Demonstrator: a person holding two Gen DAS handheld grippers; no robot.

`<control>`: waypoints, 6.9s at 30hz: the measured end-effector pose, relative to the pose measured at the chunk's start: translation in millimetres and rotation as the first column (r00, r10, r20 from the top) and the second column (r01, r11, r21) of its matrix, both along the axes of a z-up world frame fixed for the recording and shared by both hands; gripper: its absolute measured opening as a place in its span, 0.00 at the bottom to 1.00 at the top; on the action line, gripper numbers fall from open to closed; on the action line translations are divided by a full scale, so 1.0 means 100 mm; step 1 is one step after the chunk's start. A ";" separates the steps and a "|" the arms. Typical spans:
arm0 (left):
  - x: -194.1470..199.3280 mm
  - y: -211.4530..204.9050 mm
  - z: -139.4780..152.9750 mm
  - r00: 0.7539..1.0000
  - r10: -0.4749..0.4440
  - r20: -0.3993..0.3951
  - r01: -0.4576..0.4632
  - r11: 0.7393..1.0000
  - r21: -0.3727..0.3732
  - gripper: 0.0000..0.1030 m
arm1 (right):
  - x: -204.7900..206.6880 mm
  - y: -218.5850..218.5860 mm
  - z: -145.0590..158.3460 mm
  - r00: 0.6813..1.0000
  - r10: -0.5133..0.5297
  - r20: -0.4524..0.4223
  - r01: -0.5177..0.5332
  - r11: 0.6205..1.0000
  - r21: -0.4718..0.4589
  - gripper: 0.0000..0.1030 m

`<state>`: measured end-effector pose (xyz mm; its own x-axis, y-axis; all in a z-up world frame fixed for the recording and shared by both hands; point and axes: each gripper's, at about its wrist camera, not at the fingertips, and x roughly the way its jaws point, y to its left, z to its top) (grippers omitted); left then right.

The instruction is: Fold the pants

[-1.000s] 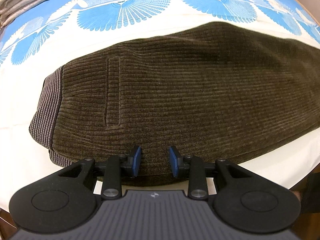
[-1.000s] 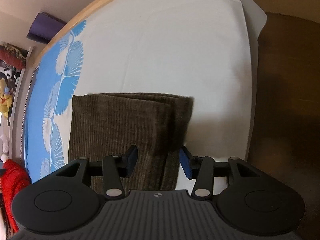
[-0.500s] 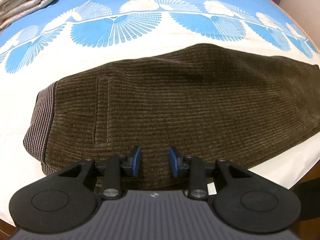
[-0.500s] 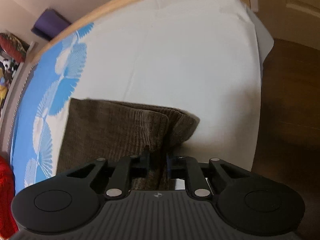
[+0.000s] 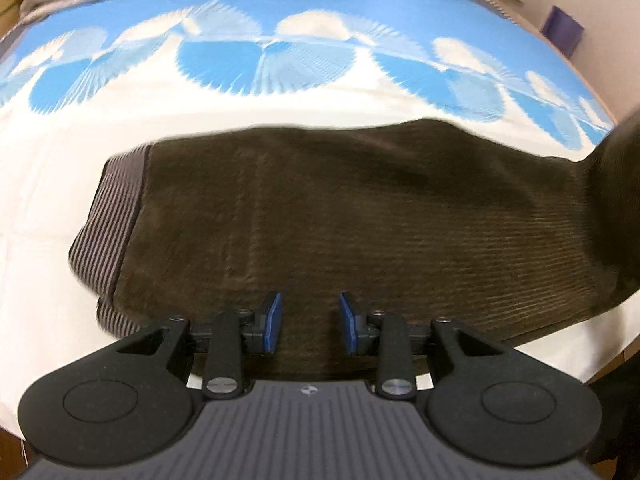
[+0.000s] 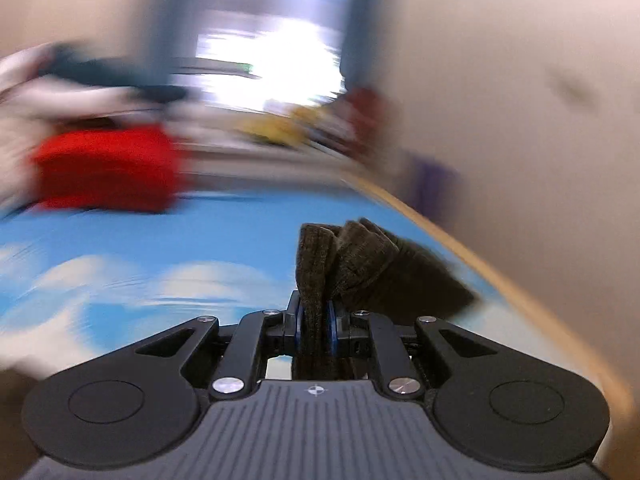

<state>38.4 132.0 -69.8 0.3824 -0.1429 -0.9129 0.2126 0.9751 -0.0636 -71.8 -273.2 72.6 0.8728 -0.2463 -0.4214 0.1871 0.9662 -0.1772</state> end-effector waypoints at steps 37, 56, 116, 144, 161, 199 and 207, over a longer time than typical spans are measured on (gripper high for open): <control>0.20 -0.62 0.02 0.992 -0.077 0.097 0.094 0.977 -0.192 0.33 | -0.50 1.29 -1.31 0.606 0.690 -0.397 -0.632 0.720 0.286 0.53; 0.06 -1.27 -0.08 0.933 -0.332 0.136 0.349 0.927 -0.133 0.35 | -0.67 -1.20 -1.59 0.865 -0.153 -0.478 0.477 0.548 0.687 0.64; -0.51 -1.41 -0.26 0.971 -0.223 0.080 0.223 0.975 0.020 0.32 | -0.72 -0.99 -1.56 0.874 -0.138 -0.467 0.445 0.616 0.650 0.47; 0.13 -2.19 1.05 0.922 -0.361 0.138 0.386 0.840 -0.382 0.89 | -0.77 0.54 -0.53 0.921 0.388 -0.018 -0.380 0.911 0.159 0.19; 0.32 -1.95 0.59 0.965 -0.246 0.085 0.256 0.958 -0.129 0.19 | -0.78 0.78 -0.47 0.810 0.586 -0.009 -0.576 0.800 0.170 0.39; 1.01 1.70 -0.33 0.937 0.281 -0.205 -0.339 0.870 -0.358 0.75 | 1.15 1.41 -1.62 0.814 0.466 -0.347 0.075 0.509 0.858 0.76; 1.22 1.13 -0.08 0.968 0.174 -0.179 -0.229 0.905 -0.359 0.40 | 1.28 1.29 -1.25 0.818 0.485 -0.310 -0.052 0.598 0.800 0.36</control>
